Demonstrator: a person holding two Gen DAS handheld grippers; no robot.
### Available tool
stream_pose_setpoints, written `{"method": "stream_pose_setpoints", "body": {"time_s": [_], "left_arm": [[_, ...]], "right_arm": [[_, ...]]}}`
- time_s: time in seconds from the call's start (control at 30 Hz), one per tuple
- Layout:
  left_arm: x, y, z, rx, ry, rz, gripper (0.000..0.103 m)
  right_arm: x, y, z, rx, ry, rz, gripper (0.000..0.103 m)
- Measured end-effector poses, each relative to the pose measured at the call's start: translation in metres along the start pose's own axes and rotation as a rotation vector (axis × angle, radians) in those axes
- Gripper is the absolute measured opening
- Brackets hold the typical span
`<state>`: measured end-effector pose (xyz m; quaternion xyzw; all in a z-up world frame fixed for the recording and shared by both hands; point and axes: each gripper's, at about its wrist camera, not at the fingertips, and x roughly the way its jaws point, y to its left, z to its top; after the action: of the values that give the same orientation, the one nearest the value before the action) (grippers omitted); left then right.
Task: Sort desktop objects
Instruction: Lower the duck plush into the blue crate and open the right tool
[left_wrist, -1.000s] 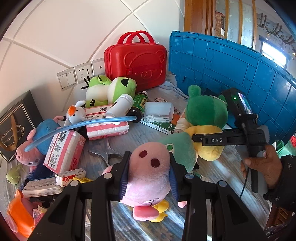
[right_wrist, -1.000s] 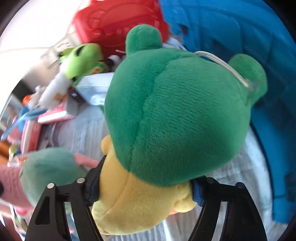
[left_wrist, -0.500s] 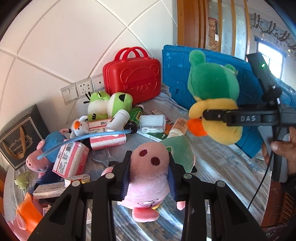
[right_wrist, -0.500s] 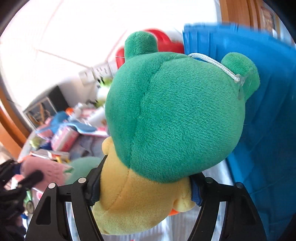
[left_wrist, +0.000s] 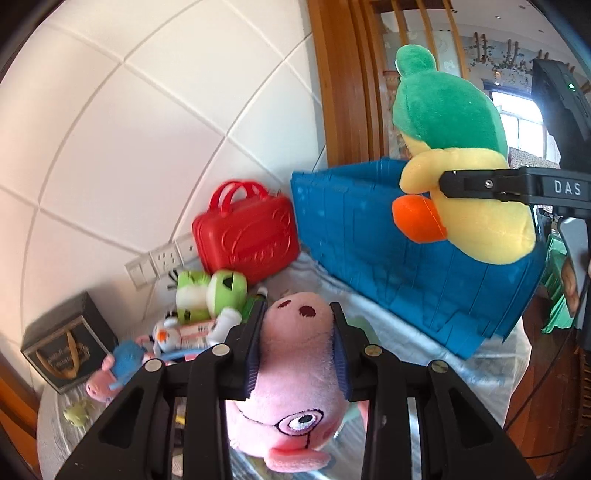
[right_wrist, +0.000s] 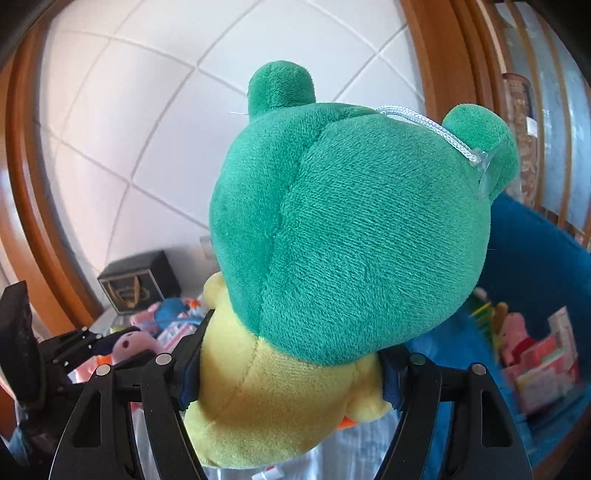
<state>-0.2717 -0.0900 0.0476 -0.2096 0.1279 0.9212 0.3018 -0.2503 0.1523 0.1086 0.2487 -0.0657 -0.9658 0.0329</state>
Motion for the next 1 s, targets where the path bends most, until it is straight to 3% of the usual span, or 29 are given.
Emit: {"method": "stream_pose_setpoints", "body": {"time_s": [0.3,0.37,0.57,0.63,0.7,0.83,0.93,1.0], "left_arm": [[-0.021,-0.084,0.134,0.085,-0.189,0.000,0.032],[-0.015,-0.111,0.166,0.088,-0.212,-0.009,0.022],[0.035,-0.201,0.243,0.095,-0.231,-0.035,0.018],[0.070,-0.234,0.265,0.085,-0.191,-0.044,0.018],[0.110,-0.267,0.279,0.126,-0.104,-0.031,0.018],[0.163,-0.305,0.279,0.170,-0.036,0.141,0.025],[0.175,-0.303,0.273,0.151,-0.020,0.152,0.027],[0.173,-0.296,0.267,0.136,-0.029,0.182,0.033]], "right_arm": [[-0.097,-0.073,0.054,-0.022,-0.144,-0.058,0.075],[-0.110,-0.100,0.063,-0.014,-0.149,-0.061,0.075],[-0.120,-0.204,0.081,0.016,-0.103,-0.080,0.075],[-0.110,-0.241,0.087,0.036,-0.073,-0.092,0.076],[-0.086,-0.273,0.095,0.052,0.002,-0.116,0.080],[-0.048,-0.326,0.096,0.094,0.089,-0.117,0.099],[-0.050,-0.359,0.089,0.157,0.078,-0.111,0.100],[-0.053,-0.369,0.086,0.181,0.061,-0.089,0.102]]}}
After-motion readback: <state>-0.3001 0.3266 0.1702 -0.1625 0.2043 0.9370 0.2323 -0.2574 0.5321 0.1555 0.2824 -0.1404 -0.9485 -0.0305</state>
